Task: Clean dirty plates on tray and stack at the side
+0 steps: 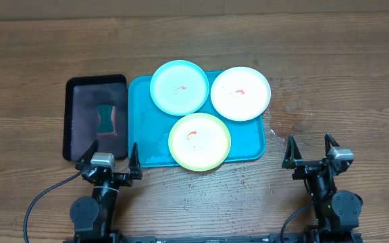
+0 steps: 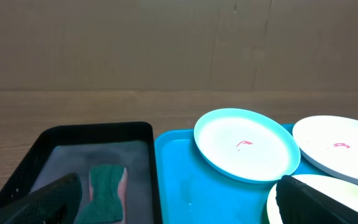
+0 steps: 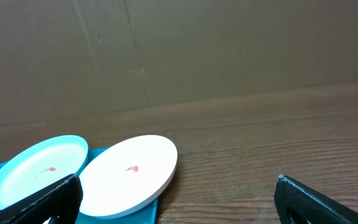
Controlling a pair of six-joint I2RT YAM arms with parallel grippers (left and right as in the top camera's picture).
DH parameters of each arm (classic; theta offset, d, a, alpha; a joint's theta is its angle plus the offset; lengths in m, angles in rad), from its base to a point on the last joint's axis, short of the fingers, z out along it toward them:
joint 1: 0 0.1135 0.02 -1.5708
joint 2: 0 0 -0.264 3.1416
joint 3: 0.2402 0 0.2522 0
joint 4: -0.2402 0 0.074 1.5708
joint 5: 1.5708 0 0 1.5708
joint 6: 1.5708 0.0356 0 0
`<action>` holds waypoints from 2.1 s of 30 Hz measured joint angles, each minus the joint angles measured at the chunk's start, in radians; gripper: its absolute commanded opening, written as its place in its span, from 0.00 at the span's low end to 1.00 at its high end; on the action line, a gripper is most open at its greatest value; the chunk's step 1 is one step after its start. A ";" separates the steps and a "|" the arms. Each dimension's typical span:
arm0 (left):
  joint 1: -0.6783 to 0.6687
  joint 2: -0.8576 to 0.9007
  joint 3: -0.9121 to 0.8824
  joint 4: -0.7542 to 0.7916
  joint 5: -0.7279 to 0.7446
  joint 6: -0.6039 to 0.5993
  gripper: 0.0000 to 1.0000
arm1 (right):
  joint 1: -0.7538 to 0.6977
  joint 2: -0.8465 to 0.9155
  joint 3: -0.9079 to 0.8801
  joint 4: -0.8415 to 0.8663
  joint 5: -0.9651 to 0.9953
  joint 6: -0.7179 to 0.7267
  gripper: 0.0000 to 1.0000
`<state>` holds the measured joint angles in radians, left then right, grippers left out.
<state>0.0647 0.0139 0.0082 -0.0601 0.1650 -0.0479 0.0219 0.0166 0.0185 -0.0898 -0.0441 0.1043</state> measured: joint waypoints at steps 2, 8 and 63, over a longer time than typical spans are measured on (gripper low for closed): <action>0.000 0.000 0.000 0.000 0.000 0.000 1.00 | 0.000 0.000 0.000 0.000 0.005 0.000 1.00; 0.000 0.000 0.000 0.000 0.000 0.000 1.00 | 0.000 0.000 0.000 0.000 0.050 -0.001 1.00; 0.000 0.917 0.942 -0.832 -0.042 -0.058 1.00 | 0.001 0.929 0.832 -0.525 -0.267 0.000 1.00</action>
<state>0.0647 0.9306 0.9501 -0.8917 0.1230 -0.1055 0.0227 0.9455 0.8501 -0.6144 -0.3115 0.1040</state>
